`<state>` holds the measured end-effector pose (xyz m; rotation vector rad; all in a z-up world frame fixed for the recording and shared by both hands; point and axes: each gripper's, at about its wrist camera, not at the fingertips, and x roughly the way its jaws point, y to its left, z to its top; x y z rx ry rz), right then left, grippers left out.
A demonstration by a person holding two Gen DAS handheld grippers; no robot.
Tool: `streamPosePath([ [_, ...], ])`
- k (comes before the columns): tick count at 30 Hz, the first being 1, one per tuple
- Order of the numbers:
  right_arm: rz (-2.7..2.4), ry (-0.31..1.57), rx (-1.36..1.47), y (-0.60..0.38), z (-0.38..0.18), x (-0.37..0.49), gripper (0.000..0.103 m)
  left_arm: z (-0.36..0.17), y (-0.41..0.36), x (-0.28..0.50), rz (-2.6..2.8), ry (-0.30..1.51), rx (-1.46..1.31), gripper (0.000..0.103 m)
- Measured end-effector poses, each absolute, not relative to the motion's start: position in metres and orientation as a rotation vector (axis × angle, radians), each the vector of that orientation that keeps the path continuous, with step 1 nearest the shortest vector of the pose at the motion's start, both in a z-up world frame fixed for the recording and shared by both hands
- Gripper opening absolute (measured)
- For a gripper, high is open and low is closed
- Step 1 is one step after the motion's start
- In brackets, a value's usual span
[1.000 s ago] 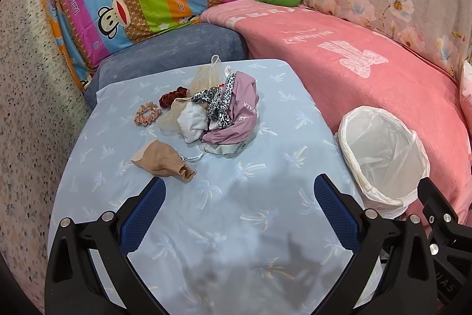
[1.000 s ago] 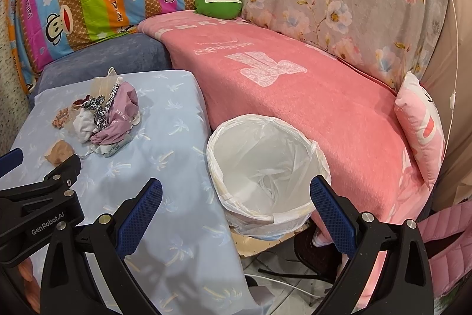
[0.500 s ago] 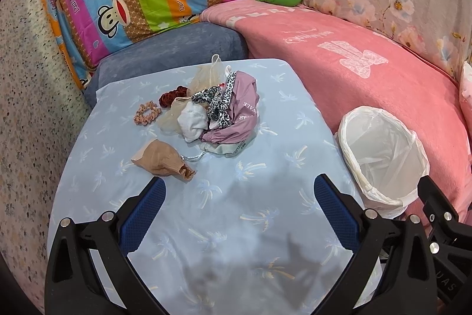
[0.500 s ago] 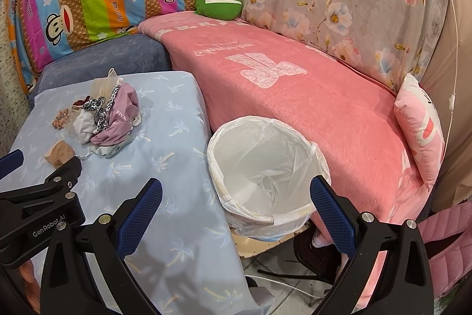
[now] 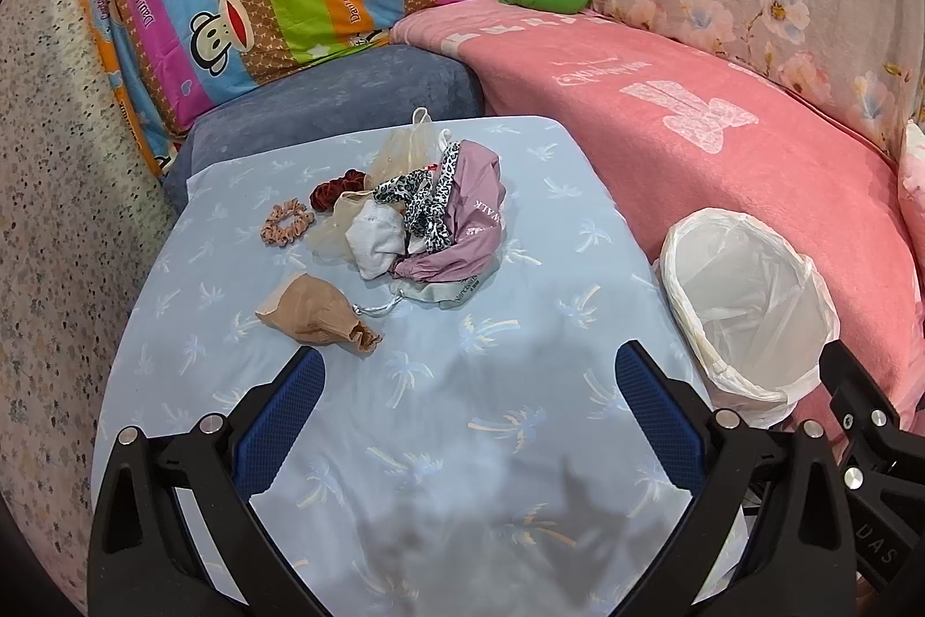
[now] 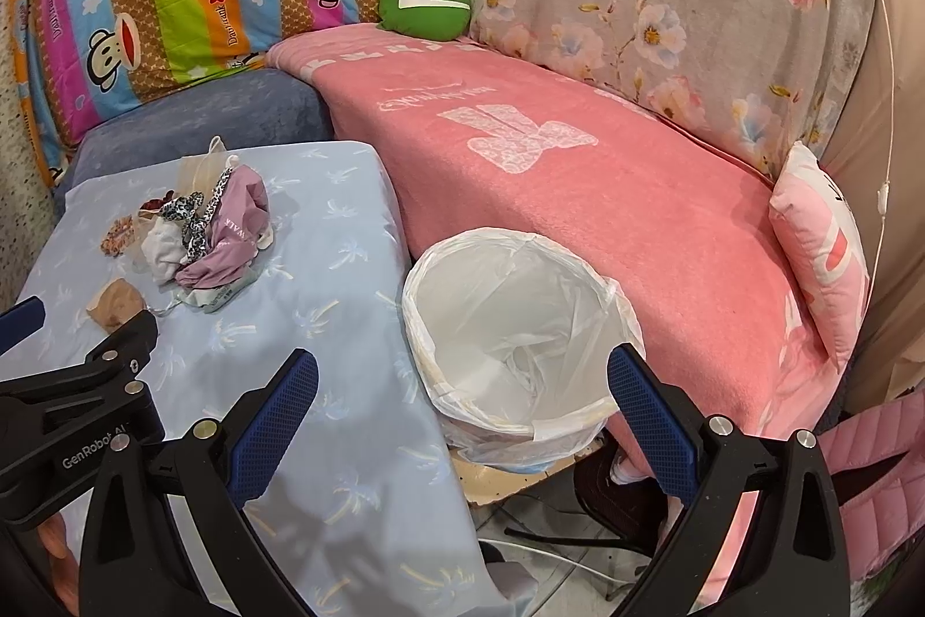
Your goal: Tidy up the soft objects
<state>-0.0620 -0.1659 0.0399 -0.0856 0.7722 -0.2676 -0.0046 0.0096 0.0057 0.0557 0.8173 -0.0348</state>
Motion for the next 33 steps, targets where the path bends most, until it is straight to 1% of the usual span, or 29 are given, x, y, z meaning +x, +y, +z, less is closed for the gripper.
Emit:
streamPosePath([
  [19,-0.268,0.772,-0.087,-0.166,0.040,-0.063,0.097,0.007,0.007,-0.008,-0.059,0.808,0.055,0.096],
  [28,-0.269,0.767,-0.084,-0.163,0.038,-0.059,0.097,-0.003,0.024,0.004,-0.054,0.836,0.021,0.096],
  [33,-0.258,0.754,-0.066,-0.155,0.035,-0.049,0.097,-0.017,0.044,0.018,-0.056,0.865,-0.021,0.096],
])
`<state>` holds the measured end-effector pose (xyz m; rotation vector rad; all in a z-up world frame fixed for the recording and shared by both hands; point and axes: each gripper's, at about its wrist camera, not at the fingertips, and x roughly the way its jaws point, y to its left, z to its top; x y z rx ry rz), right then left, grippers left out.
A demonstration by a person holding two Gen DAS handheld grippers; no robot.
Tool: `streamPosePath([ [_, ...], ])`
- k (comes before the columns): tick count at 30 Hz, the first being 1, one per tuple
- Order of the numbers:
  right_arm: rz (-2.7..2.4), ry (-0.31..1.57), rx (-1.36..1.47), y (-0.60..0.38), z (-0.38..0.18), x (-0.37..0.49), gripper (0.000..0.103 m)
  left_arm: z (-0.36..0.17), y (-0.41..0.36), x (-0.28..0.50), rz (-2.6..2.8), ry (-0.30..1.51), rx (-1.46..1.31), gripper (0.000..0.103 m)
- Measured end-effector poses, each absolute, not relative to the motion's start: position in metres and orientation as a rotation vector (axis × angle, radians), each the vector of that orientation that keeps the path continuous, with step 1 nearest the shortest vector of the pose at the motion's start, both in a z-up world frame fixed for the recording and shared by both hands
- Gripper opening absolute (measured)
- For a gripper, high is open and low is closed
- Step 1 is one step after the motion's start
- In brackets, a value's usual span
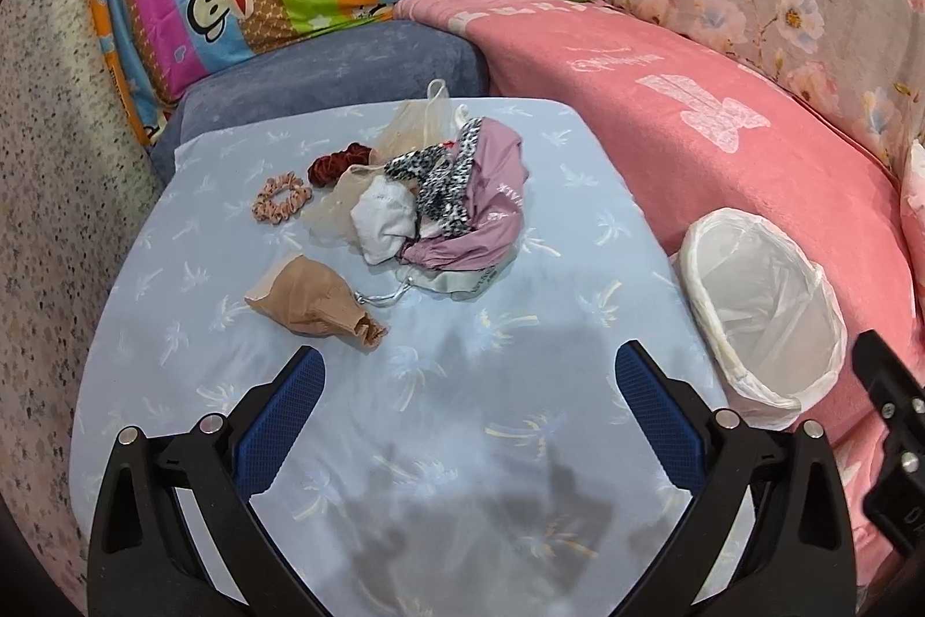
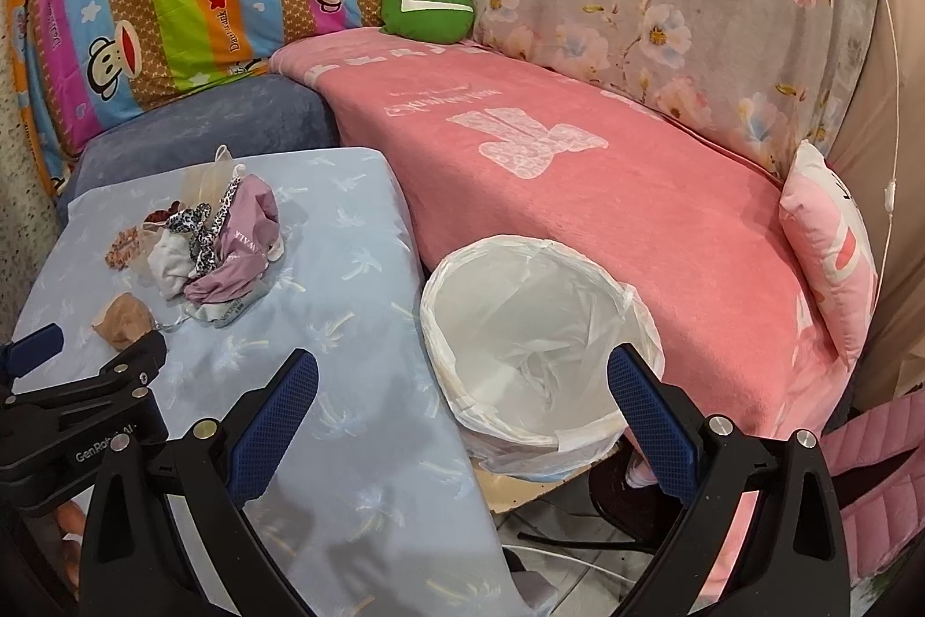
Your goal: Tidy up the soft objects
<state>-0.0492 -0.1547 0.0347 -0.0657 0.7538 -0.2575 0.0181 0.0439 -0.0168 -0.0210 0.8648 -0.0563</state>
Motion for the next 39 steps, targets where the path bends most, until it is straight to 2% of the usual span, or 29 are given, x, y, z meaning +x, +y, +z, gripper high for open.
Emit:
streamPosePath([
  [11,-0.189,0.718,0.009,-0.126,0.018,-0.008,0.097,-0.051,0.108,0.056,0.051,0.900,-0.074,0.096],
  [22,-0.072,0.767,0.073,-0.077,-0.013,0.056,0.097,-0.087,0.164,0.095,0.160,0.999,-0.171,0.096],
  [28,-0.026,0.797,0.093,-0.056,-0.032,0.095,0.088,-0.099,0.176,0.112,0.143,1.027,-0.232,0.096],
  [33,0.009,0.844,0.095,-0.040,-0.051,0.128,0.069,-0.109,0.178,0.120,0.101,1.057,-0.285,0.094],
  [36,0.031,0.877,0.100,-0.033,-0.062,0.143,0.055,-0.114,0.176,0.121,0.067,1.083,-0.317,0.085],
  [38,0.047,0.901,0.107,-0.028,-0.071,0.152,0.045,-0.117,0.174,0.122,0.054,1.100,-0.325,0.074],
  [39,0.053,0.912,0.111,-0.028,-0.075,0.154,0.040,-0.118,0.174,0.122,0.050,1.105,-0.328,0.072],
])
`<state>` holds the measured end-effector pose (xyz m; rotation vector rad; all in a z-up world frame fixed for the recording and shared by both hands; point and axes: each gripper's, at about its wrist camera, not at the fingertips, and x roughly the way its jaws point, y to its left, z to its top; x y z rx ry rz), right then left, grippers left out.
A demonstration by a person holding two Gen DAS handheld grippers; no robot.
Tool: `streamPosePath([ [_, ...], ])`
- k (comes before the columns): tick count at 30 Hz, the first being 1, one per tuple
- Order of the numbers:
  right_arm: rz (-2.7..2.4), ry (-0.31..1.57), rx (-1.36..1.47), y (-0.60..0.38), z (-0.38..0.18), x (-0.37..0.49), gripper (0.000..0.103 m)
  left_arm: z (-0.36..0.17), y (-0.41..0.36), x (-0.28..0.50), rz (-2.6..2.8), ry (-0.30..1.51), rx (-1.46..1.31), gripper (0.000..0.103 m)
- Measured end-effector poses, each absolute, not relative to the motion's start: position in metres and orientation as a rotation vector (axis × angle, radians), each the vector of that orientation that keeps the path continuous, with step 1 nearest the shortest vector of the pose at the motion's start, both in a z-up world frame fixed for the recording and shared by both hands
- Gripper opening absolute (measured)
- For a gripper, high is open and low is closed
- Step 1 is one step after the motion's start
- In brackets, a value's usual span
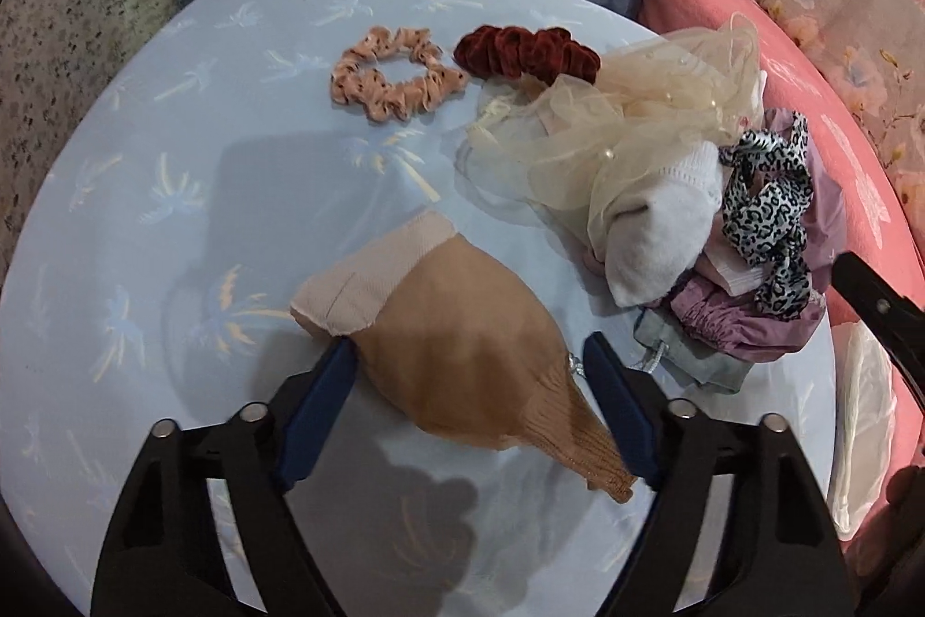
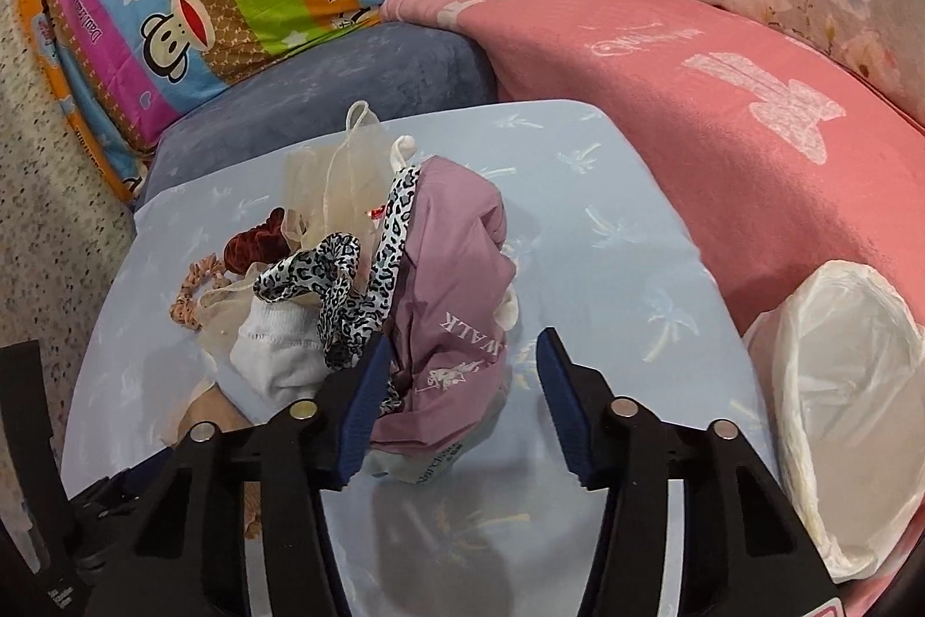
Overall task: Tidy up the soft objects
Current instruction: 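Grasp the lilac drawstring pouch from the pile with the right gripper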
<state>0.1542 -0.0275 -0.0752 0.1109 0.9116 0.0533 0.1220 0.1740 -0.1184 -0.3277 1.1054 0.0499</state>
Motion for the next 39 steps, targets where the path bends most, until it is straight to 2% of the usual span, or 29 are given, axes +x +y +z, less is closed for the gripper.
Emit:
streamPosePath([
  [1,0.063,0.921,0.115,-0.026,-0.079,0.156,0.036,-0.119,0.174,0.122,0.048,1.109,-0.330,0.065],
  [2,0.071,0.930,0.117,-0.024,-0.084,0.158,0.027,-0.120,0.175,0.121,0.045,1.112,-0.333,0.058],
  [3,0.074,0.940,0.114,-0.023,-0.087,0.159,0.018,-0.121,0.176,0.120,0.040,1.115,-0.337,0.055],
  [4,0.078,0.949,0.114,-0.022,-0.090,0.158,0.013,-0.122,0.176,0.120,0.037,1.117,-0.341,0.051],
  [5,0.084,0.954,0.119,-0.022,-0.093,0.158,0.005,-0.122,0.176,0.120,0.034,1.118,-0.345,0.044],
  [8,0.092,0.944,0.121,-0.022,-0.092,0.152,0.001,-0.120,0.178,0.117,0.012,1.119,-0.356,0.024],
  [11,0.095,0.913,0.118,-0.024,-0.081,0.143,0.001,-0.114,0.177,0.114,0.004,1.100,-0.344,0.012],
  [29,0.047,0.635,0.147,-0.076,0.046,0.081,0.001,-0.009,0.108,0.086,-0.194,0.898,-0.242,0.006],
  [39,-0.065,0.572,0.193,-0.142,0.068,0.043,0.001,0.026,0.031,0.069,-0.340,0.826,-0.148,0.006],
])
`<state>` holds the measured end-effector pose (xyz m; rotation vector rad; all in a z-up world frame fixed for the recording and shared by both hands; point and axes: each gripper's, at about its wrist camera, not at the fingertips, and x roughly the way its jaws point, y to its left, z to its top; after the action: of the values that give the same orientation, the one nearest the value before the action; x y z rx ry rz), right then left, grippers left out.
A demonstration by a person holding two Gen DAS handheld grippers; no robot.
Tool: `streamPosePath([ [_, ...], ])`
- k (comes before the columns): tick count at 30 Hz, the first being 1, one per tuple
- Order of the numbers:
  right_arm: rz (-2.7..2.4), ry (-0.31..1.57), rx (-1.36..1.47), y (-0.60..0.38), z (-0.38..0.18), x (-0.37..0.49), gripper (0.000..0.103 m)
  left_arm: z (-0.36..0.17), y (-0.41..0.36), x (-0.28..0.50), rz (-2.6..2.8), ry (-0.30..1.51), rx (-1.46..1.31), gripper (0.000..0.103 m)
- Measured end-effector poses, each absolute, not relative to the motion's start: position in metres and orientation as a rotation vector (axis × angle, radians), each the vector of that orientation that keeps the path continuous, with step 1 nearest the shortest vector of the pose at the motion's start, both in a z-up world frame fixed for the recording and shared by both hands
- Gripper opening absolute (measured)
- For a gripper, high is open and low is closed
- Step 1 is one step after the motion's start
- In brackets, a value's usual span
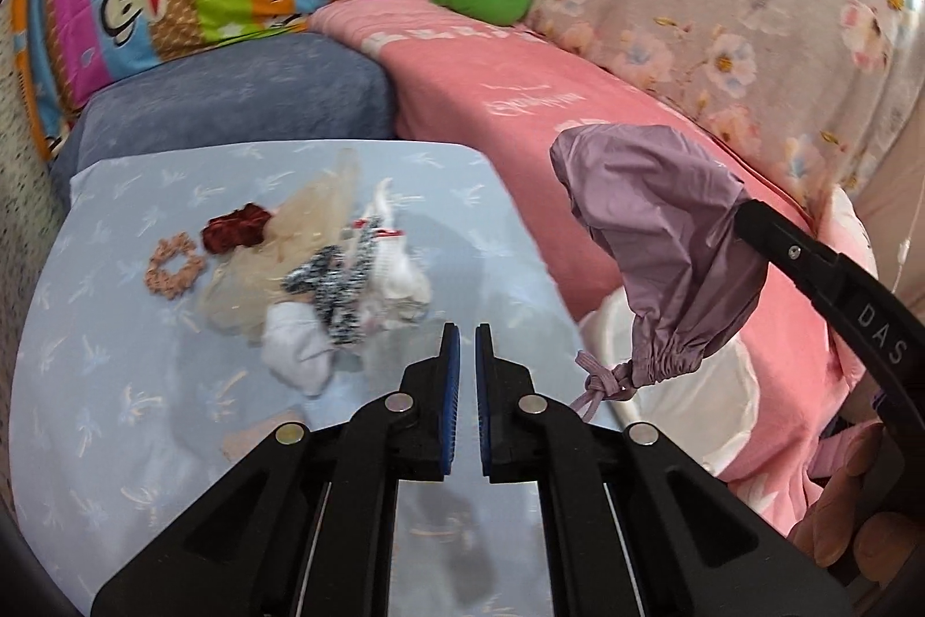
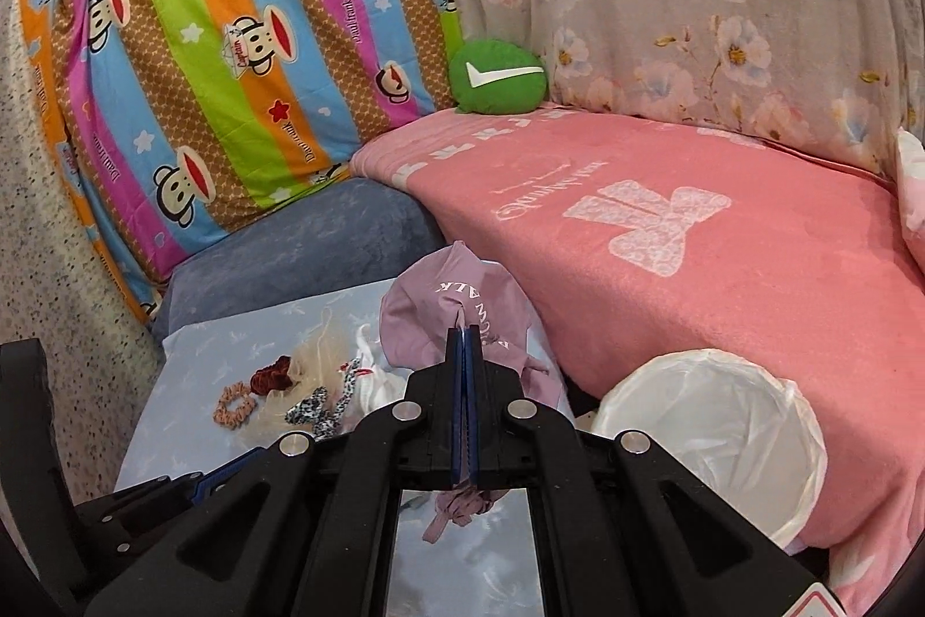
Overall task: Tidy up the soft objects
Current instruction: 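Grasp the lilac drawstring pouch from the pile with the right gripper, then grasp the beige stocking with the left gripper while the right gripper holds the lilac pouch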
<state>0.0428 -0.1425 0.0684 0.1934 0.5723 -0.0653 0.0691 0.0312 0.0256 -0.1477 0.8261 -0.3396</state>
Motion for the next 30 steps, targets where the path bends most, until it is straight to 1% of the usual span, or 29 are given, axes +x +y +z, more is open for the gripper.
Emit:
streamPosePath([
  [11,-0.187,0.582,0.261,-0.216,0.052,0.010,0.001,0.023,-0.037,0.055,-0.490,0.861,-0.095,0.006],
  [15,-0.212,0.598,0.284,-0.234,0.042,0.000,0.001,0.022,-0.049,0.053,-0.510,0.867,-0.069,0.006],
  [18,-0.213,0.612,0.286,-0.238,0.035,-0.006,0.001,0.011,-0.042,0.048,-0.497,0.886,-0.071,0.007],
  [22,-0.191,0.630,0.301,-0.233,0.027,-0.013,0.001,-0.010,-0.016,0.044,-0.475,0.930,-0.110,0.017],
  [25,-0.163,0.640,0.312,-0.221,0.022,-0.015,0.001,-0.021,0.006,0.039,-0.470,0.946,-0.140,0.017],
  [26,-0.153,0.643,0.315,-0.217,0.020,-0.015,0.001,-0.023,0.014,0.037,-0.467,0.949,-0.149,0.019],
  [27,-0.144,0.646,0.317,-0.213,0.018,-0.014,0.001,-0.025,0.021,0.036,-0.456,0.946,-0.154,0.021],
  [28,-0.135,0.650,0.320,-0.209,0.017,-0.014,0.001,-0.026,0.027,0.036,-0.442,0.945,-0.156,0.033],
  [29,-0.126,0.654,0.323,-0.205,0.015,-0.014,0.001,-0.029,0.034,0.034,-0.421,0.941,-0.161,0.051],
  [30,-0.116,0.658,0.323,-0.201,0.014,-0.013,0.001,-0.030,0.043,0.033,-0.393,0.932,-0.167,0.059],
])
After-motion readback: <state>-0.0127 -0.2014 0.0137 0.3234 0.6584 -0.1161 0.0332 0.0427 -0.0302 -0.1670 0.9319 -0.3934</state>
